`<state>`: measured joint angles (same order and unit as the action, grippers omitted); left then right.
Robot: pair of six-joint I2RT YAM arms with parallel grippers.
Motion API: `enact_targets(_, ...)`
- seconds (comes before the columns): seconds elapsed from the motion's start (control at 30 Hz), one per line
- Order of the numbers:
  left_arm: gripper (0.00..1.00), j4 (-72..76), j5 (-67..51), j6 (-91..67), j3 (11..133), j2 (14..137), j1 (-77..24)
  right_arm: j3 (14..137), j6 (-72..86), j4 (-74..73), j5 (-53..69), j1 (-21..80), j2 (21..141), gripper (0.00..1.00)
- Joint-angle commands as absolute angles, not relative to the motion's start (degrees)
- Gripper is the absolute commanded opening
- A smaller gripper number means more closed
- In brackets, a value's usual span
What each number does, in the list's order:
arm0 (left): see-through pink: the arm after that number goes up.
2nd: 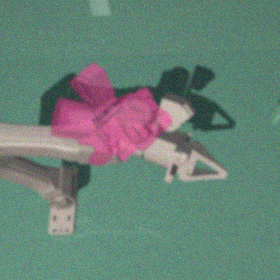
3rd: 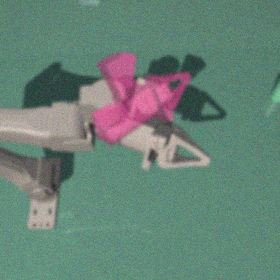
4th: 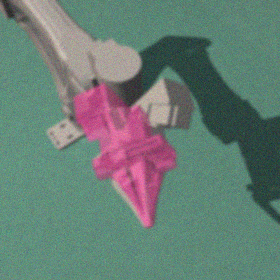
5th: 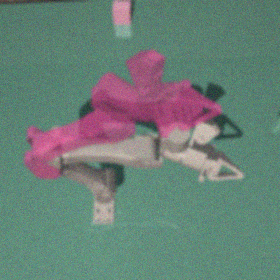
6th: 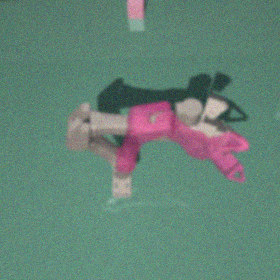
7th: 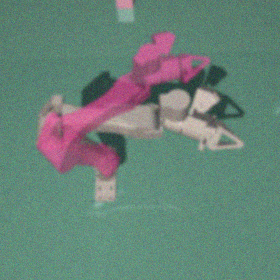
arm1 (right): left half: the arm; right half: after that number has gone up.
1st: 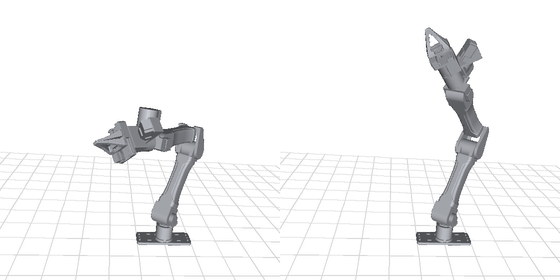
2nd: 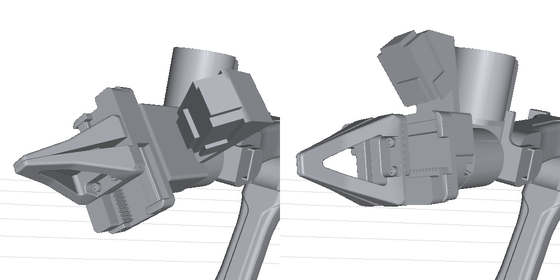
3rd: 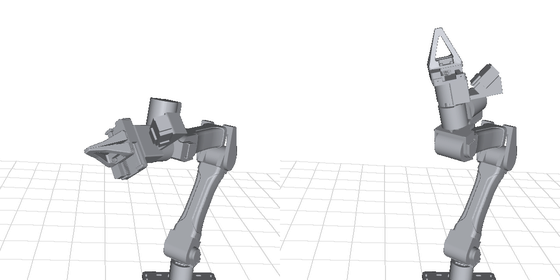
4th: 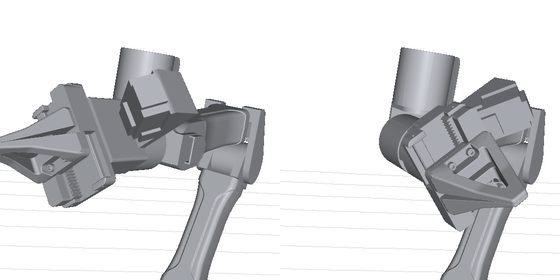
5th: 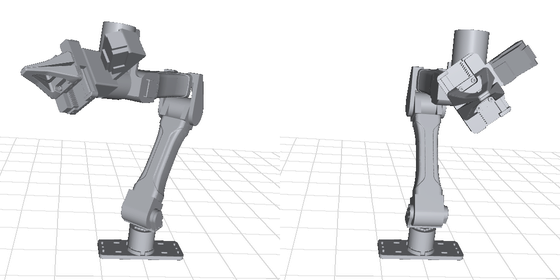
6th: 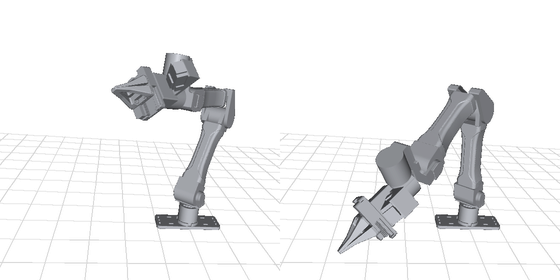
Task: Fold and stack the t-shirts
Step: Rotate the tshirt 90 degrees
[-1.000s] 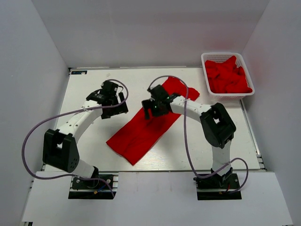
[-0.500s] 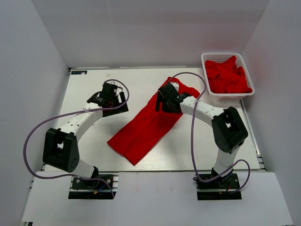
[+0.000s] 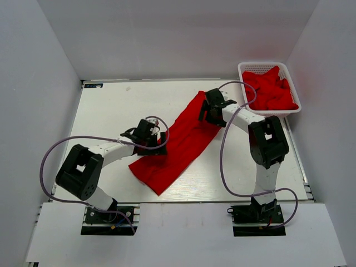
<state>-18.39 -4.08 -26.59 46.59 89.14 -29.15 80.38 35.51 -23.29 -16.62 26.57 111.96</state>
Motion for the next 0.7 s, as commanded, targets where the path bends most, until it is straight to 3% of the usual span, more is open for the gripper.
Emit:
enact_targets(0.0,1.00,-20.4,-6.4,-28.9,40.4,90.7,-31.2,84.6,32.1,-20.7,-14.9,25.6,115.3,0.90)
enact_targets(0.37,1.00,-24.7,-16.5,-37.8,31.4,84.7,-42.8,101.7,27.0,-22.4,-8.7,22.5,132.6,0.90)
enact_targets(0.53,1.00,-30.0,-19.5,-37.8,35.2,86.8,-49.1,110.6,22.1,-22.1,-4.1,22.4,139.8,0.90)
enact_targets(0.67,1.00,-36.3,-16.4,-36.5,40.7,88.6,-51.7,107.7,21.0,-20.9,-3.8,22.5,138.0,0.90)
